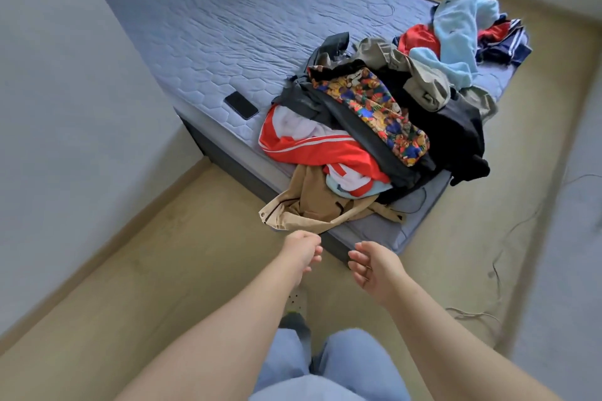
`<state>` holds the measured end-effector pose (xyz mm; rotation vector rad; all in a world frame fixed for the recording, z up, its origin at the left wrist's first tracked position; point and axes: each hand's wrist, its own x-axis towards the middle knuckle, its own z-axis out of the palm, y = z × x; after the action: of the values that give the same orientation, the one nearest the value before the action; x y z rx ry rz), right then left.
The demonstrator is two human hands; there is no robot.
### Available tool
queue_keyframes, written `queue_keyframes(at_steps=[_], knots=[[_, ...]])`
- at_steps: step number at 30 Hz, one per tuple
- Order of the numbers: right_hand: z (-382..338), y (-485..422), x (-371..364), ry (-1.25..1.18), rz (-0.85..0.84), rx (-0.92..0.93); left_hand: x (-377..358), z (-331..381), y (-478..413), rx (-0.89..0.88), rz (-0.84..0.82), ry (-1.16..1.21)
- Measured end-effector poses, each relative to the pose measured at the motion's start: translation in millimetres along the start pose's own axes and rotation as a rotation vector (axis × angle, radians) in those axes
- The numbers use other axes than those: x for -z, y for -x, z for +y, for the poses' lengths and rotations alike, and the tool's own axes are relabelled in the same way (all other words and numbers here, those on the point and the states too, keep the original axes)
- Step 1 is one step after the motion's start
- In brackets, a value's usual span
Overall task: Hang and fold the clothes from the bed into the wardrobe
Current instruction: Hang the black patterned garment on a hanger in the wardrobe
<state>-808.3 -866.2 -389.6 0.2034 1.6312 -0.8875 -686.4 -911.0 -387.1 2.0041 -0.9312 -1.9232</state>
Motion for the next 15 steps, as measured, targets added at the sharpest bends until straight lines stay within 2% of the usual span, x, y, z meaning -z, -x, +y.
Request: queue_keyframes(at_steps=[6, 15], knots=[[-57, -29, -4, -0.040, 0.044, -0.044, -19, 62, -35, -0.003, -0.020, -0.087], [-179, -112, 15, 0.061, -0.030, -0.042, -76, 151, -109, 0.027, 0.105, 0.035]])
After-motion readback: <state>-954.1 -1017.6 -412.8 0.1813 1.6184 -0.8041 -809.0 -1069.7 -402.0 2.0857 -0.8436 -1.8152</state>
